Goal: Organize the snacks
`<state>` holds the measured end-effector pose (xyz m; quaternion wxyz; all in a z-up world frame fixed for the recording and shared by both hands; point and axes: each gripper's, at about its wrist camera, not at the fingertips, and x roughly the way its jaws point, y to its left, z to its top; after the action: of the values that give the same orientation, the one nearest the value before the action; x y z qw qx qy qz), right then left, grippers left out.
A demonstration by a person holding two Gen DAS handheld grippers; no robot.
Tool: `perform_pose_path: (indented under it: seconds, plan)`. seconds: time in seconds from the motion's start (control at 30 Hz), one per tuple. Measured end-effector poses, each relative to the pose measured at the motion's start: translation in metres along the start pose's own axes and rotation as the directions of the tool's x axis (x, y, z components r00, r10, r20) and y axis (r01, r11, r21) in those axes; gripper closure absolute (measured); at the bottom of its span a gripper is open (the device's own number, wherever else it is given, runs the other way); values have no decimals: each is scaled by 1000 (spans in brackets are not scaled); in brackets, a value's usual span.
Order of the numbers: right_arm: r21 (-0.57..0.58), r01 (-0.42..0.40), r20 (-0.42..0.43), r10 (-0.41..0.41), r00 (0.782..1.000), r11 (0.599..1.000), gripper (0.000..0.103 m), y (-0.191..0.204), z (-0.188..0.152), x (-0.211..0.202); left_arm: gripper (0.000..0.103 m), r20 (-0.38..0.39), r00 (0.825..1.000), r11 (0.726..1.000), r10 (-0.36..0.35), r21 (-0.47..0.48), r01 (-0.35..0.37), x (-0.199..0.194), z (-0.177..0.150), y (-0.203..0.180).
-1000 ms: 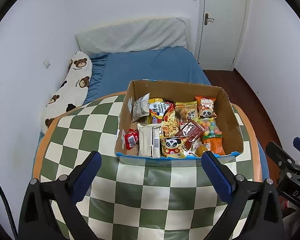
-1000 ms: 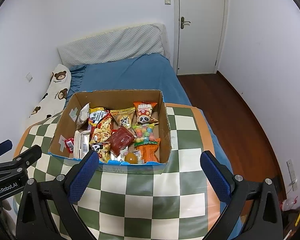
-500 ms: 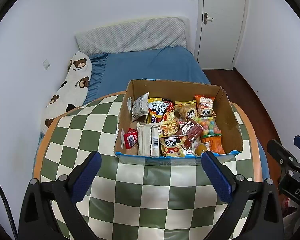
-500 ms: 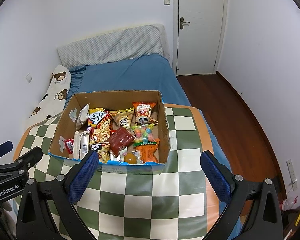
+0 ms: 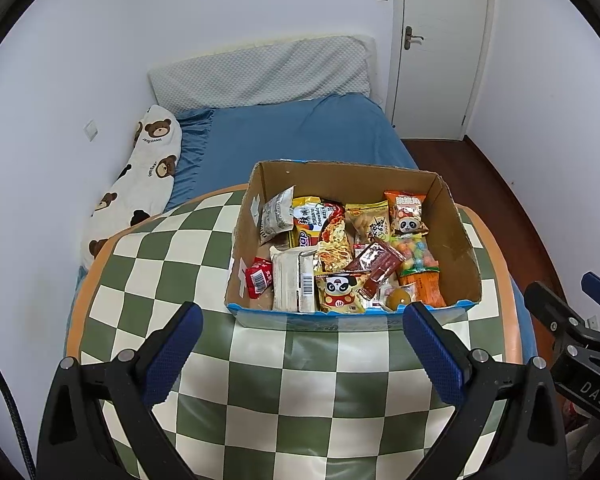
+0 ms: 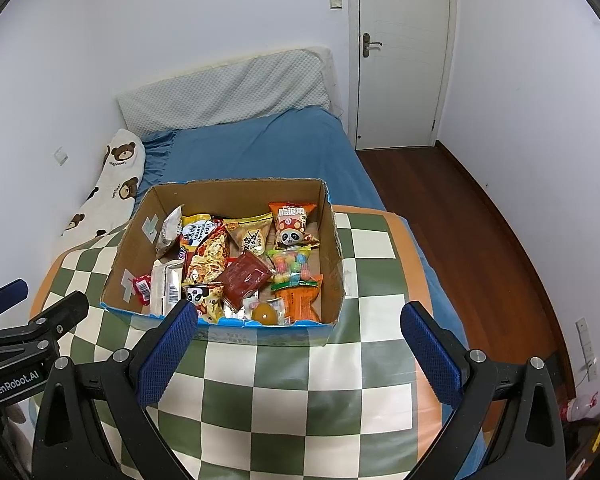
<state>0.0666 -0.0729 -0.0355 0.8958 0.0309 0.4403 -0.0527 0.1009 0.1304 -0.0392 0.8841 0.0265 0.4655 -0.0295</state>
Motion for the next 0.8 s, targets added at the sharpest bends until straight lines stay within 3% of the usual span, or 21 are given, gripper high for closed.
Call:
perform_pose_path:
  seconds: [0.8]
  plan:
    - [3, -1, 0, 1, 1000, 1000, 0, 6, -4, -2, 0, 0, 1000, 1000, -1, 1, 1, 0, -1, -1]
